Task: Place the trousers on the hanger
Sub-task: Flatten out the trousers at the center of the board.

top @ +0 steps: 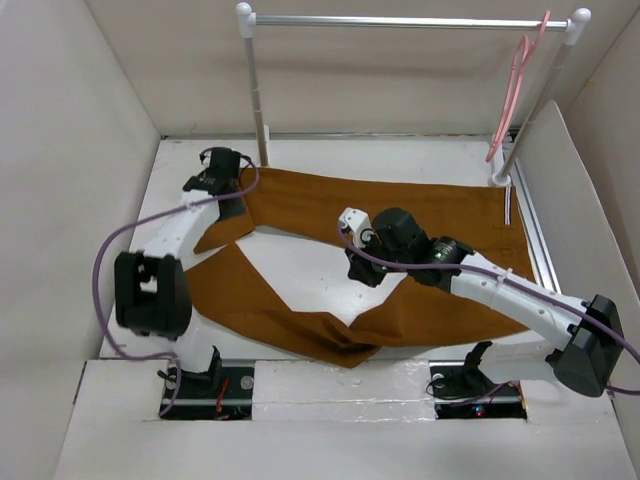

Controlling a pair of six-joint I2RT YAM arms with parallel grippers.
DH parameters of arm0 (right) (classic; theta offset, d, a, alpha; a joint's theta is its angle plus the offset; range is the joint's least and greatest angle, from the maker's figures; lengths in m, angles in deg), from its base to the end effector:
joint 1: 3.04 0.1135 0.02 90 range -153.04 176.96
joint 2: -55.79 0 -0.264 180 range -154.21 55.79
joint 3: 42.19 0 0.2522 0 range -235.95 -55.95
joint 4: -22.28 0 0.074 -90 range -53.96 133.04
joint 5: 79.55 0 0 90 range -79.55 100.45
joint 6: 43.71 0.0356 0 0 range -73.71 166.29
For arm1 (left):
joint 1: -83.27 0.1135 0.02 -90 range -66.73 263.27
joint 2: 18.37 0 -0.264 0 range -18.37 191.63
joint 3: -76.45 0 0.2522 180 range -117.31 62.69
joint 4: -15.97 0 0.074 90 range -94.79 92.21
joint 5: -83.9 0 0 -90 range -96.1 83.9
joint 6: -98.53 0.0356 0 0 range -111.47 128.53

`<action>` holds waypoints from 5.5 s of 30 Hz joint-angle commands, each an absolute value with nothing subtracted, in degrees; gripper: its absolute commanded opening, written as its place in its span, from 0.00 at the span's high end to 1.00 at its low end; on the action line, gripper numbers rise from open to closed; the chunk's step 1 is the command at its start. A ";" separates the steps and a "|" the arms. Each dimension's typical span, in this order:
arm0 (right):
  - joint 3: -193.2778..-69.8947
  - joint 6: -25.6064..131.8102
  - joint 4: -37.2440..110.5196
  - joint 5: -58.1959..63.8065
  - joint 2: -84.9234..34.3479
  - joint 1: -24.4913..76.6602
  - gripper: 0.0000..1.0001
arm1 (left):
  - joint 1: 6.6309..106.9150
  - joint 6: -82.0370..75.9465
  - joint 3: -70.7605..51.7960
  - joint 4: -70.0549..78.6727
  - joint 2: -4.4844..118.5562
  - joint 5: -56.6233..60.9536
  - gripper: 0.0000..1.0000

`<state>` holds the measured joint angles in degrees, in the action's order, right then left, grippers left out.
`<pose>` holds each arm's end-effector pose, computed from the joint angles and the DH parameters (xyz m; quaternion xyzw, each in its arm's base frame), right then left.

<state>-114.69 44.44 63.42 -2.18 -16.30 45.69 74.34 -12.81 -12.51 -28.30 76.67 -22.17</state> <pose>0.1745 0.2106 0.2956 -0.4274 0.7973 0.2565 0.3403 0.3602 -0.0466 0.2665 -0.1478 0.9209 0.0393 0.3585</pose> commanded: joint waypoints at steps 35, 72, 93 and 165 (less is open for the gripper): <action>-116.51 41.98 60.12 -5.20 -15.66 42.57 0.54 | 69.03 -5.35 -13.51 -19.50 85.19 -27.71 1.00; -141.80 28.98 55.72 -18.47 -51.32 58.73 0.37 | 83.10 -26.18 -9.90 -26.71 45.09 -15.24 0.41; -161.52 31.78 61.10 -18.55 -74.65 64.37 0.98 | 83.10 -22.32 -12.02 -27.94 41.84 -15.05 0.43; -119.24 38.64 62.76 -14.42 -9.78 45.47 0.52 | 57.61 3.97 -16.77 -29.18 88.92 -14.00 0.28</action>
